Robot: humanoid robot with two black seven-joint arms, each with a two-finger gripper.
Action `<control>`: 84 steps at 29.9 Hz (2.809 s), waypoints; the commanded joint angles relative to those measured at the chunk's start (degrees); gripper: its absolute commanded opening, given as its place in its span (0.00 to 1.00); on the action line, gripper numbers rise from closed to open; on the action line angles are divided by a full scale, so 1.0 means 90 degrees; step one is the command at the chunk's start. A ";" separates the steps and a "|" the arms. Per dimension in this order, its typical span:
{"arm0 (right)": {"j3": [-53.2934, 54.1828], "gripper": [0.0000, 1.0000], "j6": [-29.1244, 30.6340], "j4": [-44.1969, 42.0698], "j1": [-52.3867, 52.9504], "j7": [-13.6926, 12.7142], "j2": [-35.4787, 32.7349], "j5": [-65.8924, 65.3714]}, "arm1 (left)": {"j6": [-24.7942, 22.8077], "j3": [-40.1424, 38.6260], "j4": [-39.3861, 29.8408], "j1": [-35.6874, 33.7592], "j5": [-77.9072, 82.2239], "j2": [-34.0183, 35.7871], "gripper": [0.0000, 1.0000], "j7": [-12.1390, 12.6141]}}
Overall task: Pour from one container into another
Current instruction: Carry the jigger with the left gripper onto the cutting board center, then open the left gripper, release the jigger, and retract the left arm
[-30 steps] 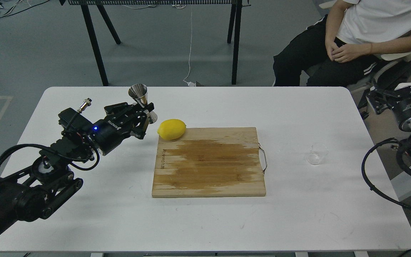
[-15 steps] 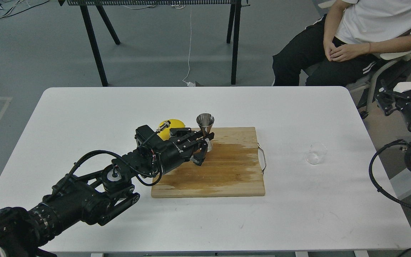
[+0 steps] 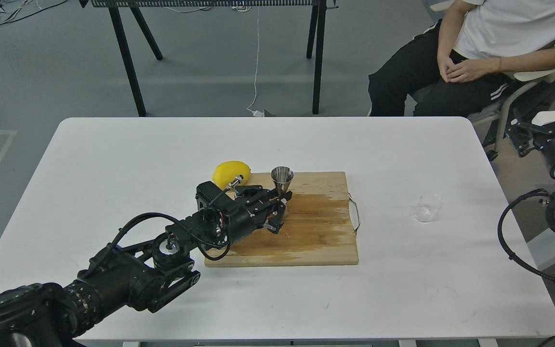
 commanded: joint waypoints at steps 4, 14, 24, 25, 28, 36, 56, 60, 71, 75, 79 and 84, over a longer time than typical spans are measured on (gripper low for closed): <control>0.0000 1.00 0.0000 0.0000 -0.0001 0.0000 -0.0007 0.0000 | -0.0010 0.0069 0.0148 -0.0043 0.0000 -0.0041 0.18 -0.0001; 0.0000 1.00 0.0000 0.0010 -0.0001 0.0000 0.0003 0.0000 | -0.0010 0.0069 0.0158 -0.0053 0.0000 -0.0109 0.33 0.0009; 0.0000 1.00 0.0000 0.0010 -0.0010 0.0000 -0.0007 0.0000 | -0.0010 0.0118 0.0158 -0.0043 0.0000 -0.0110 0.42 0.0009; 0.0000 1.00 0.0000 0.0010 -0.0010 0.0000 -0.0007 0.0000 | -0.0010 0.0137 0.0148 -0.0043 0.0000 -0.0119 0.44 -0.0001; 0.0000 1.00 0.0000 0.0010 -0.0010 0.0000 -0.0007 0.0000 | -0.0010 0.0147 0.0099 -0.0033 0.0000 -0.0110 0.52 -0.0001; 0.0000 1.00 0.0000 0.0010 -0.0010 0.0000 -0.0007 0.0000 | 0.0234 0.0196 0.0031 0.0025 0.0000 0.0076 0.63 -0.0060; -0.0322 1.00 0.0000 0.0000 -0.0089 -0.0078 -0.0524 -0.0059 | 0.0283 -0.0350 -0.2264 0.0368 -0.1216 0.3025 0.84 -0.0303; -0.0293 1.00 0.0000 0.0000 -0.0205 -0.0059 -0.0524 -0.0039 | 0.0254 -0.0370 -0.2322 0.0133 -0.2851 0.3201 0.85 -0.1315; 0.0350 1.00 0.0000 0.1120 -0.1511 -0.0098 -0.0797 0.0282 | -0.2514 -0.2029 -0.1963 -0.0189 -0.8119 0.3211 0.98 -0.1315; 0.0674 1.00 0.0000 0.2448 -0.2645 -0.0156 -0.1002 0.0906 | -0.4108 -0.2069 -0.1133 -0.0637 -1.0408 0.3221 0.99 -0.1315; 0.0596 1.00 0.0000 0.3543 -0.3476 -0.0176 -0.1032 0.2019 | -0.4940 -0.2108 -0.0215 -0.0872 -1.1894 0.3191 1.00 -0.1315; 0.0566 1.00 -0.0142 0.4189 -0.4130 -0.0166 -0.0682 0.2977 | -0.4962 -0.2284 0.0196 -0.1156 -1.4050 0.2948 1.00 -0.0083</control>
